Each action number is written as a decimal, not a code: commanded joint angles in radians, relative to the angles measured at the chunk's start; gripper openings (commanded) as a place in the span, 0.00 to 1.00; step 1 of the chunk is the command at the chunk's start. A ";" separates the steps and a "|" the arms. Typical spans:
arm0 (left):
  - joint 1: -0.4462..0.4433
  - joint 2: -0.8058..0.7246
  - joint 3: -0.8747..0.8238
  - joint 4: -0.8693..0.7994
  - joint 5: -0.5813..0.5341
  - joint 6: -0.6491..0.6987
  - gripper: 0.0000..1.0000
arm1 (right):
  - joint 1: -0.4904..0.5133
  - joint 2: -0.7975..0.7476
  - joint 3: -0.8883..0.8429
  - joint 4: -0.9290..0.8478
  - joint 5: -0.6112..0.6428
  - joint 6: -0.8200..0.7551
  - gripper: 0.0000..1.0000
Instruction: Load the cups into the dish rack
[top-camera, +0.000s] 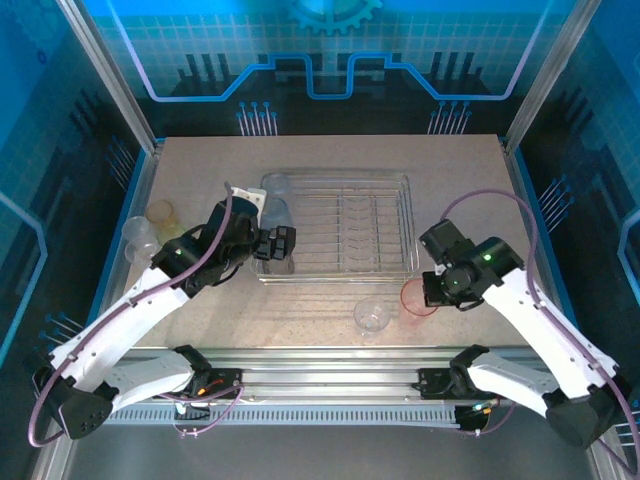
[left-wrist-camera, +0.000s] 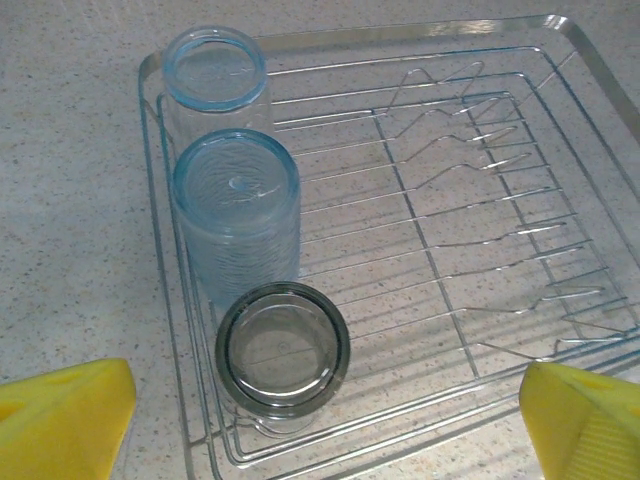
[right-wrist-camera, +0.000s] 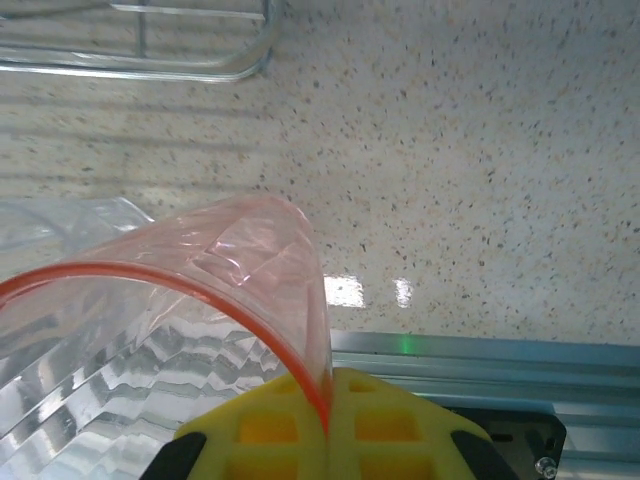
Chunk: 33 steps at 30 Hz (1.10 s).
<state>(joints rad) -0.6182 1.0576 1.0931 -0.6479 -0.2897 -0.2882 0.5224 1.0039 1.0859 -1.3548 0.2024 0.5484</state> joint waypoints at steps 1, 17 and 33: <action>-0.003 -0.033 0.045 0.042 0.080 -0.020 0.99 | -0.016 -0.037 0.095 -0.071 -0.004 -0.057 0.00; -0.003 -0.113 -0.003 0.312 0.502 -0.037 0.99 | -0.085 -0.083 0.349 0.123 -0.428 -0.172 0.00; -0.002 -0.064 -0.009 0.564 0.784 -0.122 0.99 | -0.399 -0.075 0.116 0.949 -1.071 0.092 0.00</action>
<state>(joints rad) -0.6182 0.9913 1.0904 -0.1616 0.4290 -0.3862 0.1581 0.9329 1.2274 -0.6701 -0.6804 0.5205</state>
